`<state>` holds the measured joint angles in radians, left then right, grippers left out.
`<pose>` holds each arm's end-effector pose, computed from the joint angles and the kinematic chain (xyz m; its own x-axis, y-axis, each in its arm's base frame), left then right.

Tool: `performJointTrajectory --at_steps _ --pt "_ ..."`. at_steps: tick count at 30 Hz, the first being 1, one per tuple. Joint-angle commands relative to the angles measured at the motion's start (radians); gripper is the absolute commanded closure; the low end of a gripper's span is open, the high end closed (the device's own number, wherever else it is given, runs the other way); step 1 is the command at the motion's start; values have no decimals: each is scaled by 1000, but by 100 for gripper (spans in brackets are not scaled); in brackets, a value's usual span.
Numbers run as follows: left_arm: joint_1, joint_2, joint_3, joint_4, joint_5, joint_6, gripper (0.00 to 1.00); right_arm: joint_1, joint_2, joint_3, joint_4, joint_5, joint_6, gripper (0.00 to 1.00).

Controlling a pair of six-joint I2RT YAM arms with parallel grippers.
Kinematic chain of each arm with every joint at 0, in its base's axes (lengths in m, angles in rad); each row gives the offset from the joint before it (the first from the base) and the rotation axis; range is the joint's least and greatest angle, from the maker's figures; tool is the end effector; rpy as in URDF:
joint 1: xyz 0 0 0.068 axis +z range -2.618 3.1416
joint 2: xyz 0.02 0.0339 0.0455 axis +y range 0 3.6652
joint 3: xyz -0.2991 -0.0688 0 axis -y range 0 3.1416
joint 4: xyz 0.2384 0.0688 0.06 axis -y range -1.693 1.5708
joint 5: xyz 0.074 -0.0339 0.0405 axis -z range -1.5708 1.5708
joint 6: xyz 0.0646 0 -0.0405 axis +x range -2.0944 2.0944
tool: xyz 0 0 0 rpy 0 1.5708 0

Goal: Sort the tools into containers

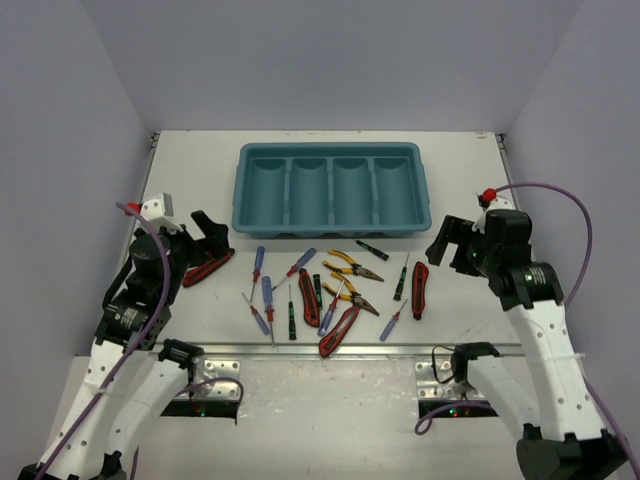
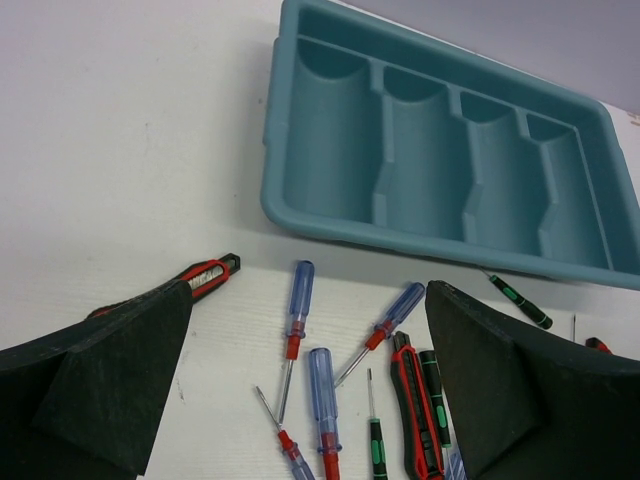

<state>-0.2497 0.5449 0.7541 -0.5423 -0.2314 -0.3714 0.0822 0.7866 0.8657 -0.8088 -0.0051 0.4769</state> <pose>0.1144 -0.0139 0.3320 -0.3063 -0.2864 -0.9078 -0.0866 0.9581 -0.2731 0.1445 0.0122 0.3115 -0.6297 0.4087 -0.6606 0.2287 0.9103 0.3452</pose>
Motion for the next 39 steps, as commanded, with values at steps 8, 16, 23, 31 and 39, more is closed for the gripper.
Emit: performJointTrajectory --at_steps 8,16,23,31,39 --pt "-14 14 -9 65 61 10 0 52 284 -149 142 97 44 9" --pt "-16 16 -12 69 80 14 0 146 451 -186 229 197 68 20" --pt "-21 13 -15 72 84 14 0 162 602 -207 327 201 65 37" --pt "-26 19 -15 74 91 15 0 162 655 -251 402 158 67 53" --pt "-26 26 -15 74 94 15 0 162 610 -240 356 150 74 78"
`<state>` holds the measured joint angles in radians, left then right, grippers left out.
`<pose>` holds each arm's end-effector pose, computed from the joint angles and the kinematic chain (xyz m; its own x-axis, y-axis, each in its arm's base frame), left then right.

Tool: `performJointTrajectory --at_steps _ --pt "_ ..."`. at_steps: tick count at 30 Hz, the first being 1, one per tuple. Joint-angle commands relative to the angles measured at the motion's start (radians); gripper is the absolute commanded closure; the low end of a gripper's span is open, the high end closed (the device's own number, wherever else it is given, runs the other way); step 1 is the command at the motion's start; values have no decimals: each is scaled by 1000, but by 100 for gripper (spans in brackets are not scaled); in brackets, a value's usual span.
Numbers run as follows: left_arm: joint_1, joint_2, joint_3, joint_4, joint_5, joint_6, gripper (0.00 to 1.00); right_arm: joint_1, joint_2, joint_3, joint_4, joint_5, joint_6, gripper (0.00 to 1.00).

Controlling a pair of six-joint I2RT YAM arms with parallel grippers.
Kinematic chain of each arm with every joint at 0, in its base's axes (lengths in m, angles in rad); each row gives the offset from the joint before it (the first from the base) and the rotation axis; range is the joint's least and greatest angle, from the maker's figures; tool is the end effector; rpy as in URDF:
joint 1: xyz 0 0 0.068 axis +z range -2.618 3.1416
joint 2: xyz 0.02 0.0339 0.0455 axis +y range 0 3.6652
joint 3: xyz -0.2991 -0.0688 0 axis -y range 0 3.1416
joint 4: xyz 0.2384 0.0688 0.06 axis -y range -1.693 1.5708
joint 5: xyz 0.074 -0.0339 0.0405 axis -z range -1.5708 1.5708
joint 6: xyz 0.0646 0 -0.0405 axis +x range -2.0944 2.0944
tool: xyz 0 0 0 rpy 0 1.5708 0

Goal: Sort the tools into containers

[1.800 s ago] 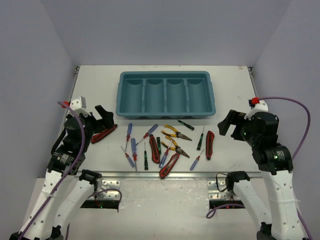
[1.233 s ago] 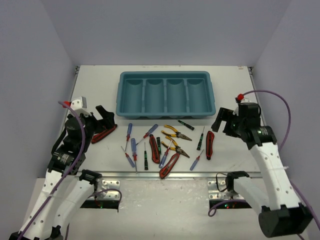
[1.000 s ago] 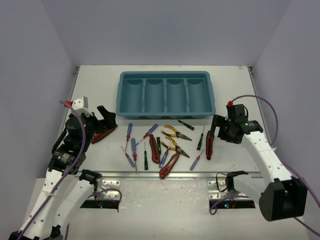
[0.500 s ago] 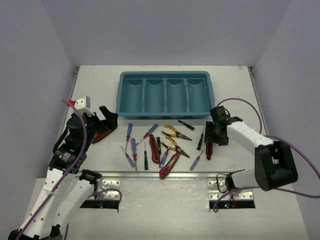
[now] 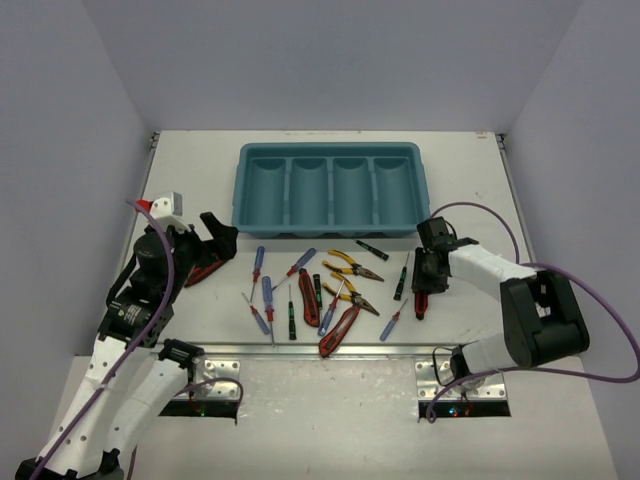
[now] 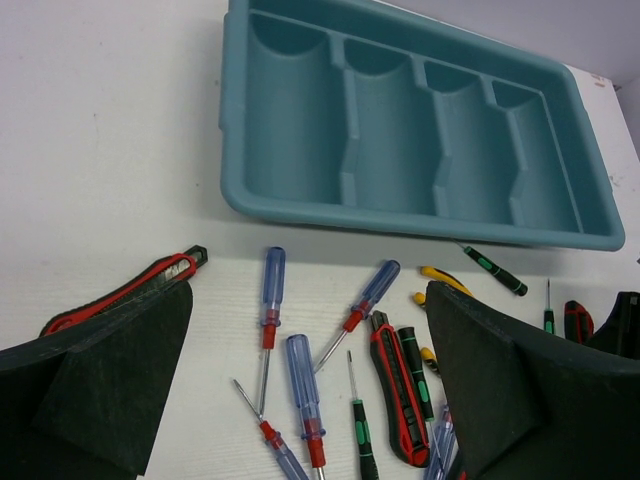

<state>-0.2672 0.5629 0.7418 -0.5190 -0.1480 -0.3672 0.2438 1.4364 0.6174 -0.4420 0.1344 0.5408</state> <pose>0.1192 -0.0227 0.3286 -0.3459 -0.2735 -0.8975 0.0031 0.9563 -0.2925 0.2240 0.0468 0.1453 -0.8951 0.3031 -0.3271 0.3047 0.9513 0.0475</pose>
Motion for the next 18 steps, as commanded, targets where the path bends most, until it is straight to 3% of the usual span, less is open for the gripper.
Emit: performJointTrajectory --at_steps 1,6,10,15,18 --pt "-9 11 -2 51 11 11 0 0 -65 11 -27 15 11 80" --pt "-9 25 -2 52 18 14 0 0 -248 95 -146 66 3 93" --pt "-9 26 -1 52 13 15 0 2 -330 221 -239 52 -15 95" --pt "-9 22 -1 50 1 14 0 3 -290 401 -264 16 -59 95" --pt "-9 26 -1 48 1 14 0 3 -100 625 -247 -86 -163 95"
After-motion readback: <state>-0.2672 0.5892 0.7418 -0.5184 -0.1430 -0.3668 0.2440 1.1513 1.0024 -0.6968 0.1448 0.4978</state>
